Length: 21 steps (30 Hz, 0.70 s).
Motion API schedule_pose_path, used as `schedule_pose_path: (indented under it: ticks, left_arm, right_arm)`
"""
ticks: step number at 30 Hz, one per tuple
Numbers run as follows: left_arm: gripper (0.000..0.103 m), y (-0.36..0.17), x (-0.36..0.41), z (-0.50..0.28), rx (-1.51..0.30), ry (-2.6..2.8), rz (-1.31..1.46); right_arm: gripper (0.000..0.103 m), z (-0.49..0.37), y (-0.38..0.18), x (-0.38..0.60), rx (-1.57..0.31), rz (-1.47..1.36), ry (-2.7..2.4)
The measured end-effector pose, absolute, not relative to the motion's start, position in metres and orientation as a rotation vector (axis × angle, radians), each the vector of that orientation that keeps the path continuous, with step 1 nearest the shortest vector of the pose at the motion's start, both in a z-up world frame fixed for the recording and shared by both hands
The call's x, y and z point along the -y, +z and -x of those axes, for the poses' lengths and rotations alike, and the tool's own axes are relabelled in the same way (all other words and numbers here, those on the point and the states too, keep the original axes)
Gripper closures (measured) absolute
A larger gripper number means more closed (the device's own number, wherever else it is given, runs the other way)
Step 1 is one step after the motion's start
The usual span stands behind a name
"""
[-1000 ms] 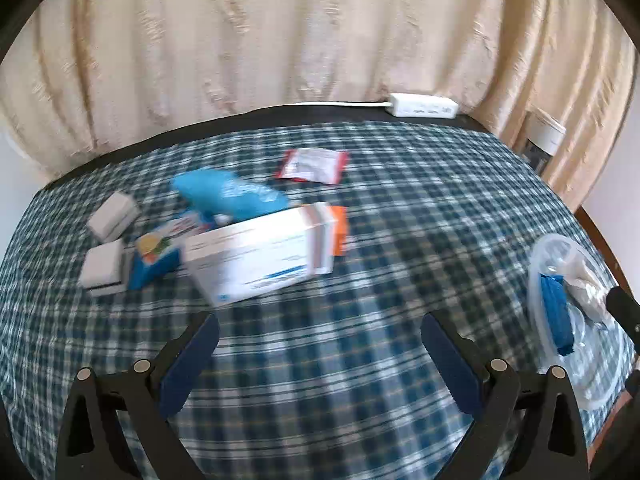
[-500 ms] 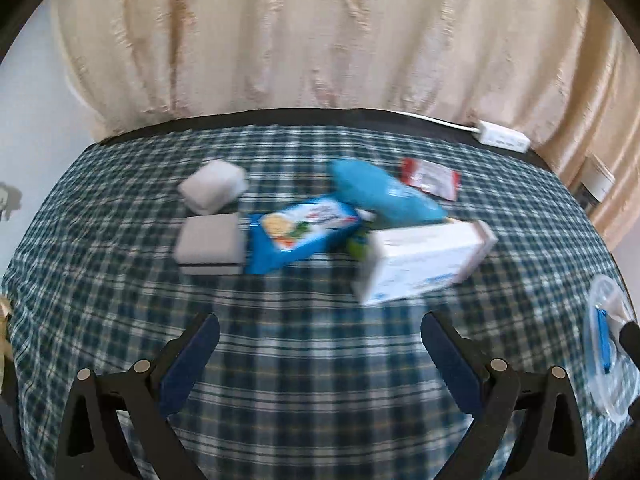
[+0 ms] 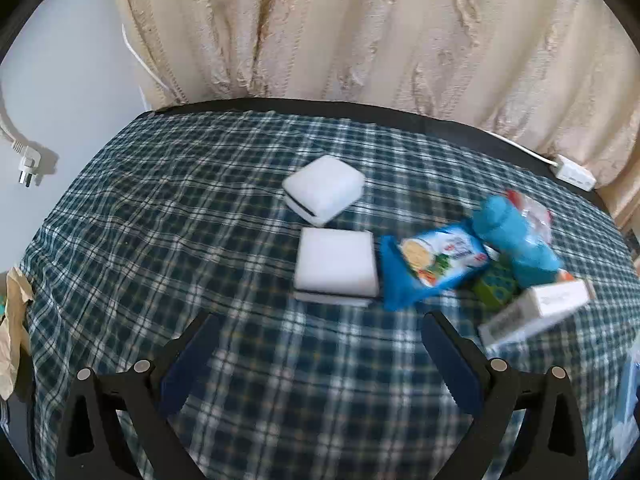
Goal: Organize objects
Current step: 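Move the left gripper back toward the white sponges, then grasp the flat white sponge with the left gripper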
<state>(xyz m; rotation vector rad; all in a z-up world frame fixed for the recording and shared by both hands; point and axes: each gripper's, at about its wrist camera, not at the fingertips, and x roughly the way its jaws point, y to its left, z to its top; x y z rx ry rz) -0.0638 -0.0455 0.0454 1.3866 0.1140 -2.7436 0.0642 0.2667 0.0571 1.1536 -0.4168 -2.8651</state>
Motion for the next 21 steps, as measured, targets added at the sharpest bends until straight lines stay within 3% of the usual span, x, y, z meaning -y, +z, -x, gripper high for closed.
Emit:
schedule_pose_path:
  ticks: [17, 21]
  left_arm:
    - [0.000, 0.025, 0.050, 0.096, -0.107, -2.738, -1.377]
    - [0.007, 0.022, 0.052, 0.099, -0.113, -2.760, -1.374]
  right_arm:
    - [0.004, -0.047, 0.052, -0.249, 0.370, -1.187, -2.814]
    - [0.004, -0.042, 0.052, -0.241, 0.342, -1.189, -2.800]
